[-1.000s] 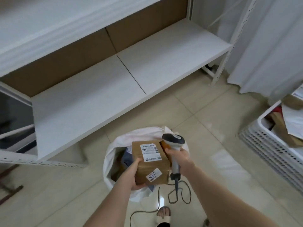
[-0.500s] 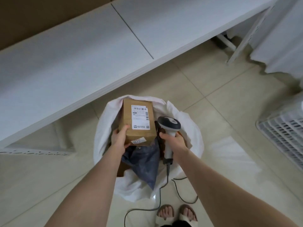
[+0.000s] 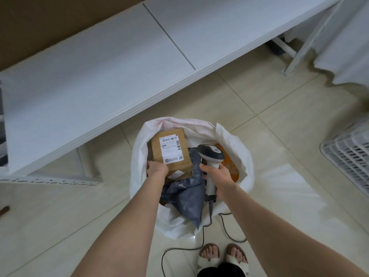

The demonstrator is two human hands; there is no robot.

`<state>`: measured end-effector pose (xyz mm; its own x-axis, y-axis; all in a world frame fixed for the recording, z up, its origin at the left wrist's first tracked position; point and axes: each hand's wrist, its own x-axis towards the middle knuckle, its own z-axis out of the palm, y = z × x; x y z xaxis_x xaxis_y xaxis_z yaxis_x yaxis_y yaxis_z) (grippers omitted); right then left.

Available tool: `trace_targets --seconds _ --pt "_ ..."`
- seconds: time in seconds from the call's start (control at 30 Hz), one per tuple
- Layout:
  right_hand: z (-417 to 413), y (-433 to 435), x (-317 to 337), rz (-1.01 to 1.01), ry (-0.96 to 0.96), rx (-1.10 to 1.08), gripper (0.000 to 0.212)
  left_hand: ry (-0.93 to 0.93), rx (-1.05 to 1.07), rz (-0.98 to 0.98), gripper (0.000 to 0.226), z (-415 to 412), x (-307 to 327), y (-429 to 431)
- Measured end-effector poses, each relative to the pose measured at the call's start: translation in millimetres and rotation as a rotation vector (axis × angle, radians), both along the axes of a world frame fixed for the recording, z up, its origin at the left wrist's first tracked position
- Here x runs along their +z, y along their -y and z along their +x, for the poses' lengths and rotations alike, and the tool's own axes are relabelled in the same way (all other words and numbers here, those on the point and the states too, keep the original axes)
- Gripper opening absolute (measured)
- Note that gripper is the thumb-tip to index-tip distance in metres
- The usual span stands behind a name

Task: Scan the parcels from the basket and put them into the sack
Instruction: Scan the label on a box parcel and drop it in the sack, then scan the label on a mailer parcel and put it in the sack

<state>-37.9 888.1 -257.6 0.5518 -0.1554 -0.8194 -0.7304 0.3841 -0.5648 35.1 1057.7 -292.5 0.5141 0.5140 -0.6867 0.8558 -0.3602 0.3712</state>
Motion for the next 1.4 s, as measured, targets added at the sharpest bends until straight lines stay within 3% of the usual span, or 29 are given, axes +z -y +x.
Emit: trace_targets --seconds 0.17,0.43,0.7,1.0,1.4 --pt "-20 20 73 0.064 0.012 -0.091 0.01 -0.008 -0.098 -0.078 0.032 -13 71 30" --pt "-58 99 202 0.089 0.046 -0.346 0.013 0.074 -0.458 -0.287 0.03 -12 214 151" --pt "-106 231 287 0.068 0.107 -0.679 0.01 0.172 -0.625 -0.361 0.028 -48 311 323" --pt "-183 432 325 0.097 0.172 -0.905 0.008 0.147 -0.827 -0.407 0.032 -128 352 551" --pt "-254 655 302 0.099 0.125 -1.079 0.006 0.019 -0.951 -0.487 0.031 -190 309 776"
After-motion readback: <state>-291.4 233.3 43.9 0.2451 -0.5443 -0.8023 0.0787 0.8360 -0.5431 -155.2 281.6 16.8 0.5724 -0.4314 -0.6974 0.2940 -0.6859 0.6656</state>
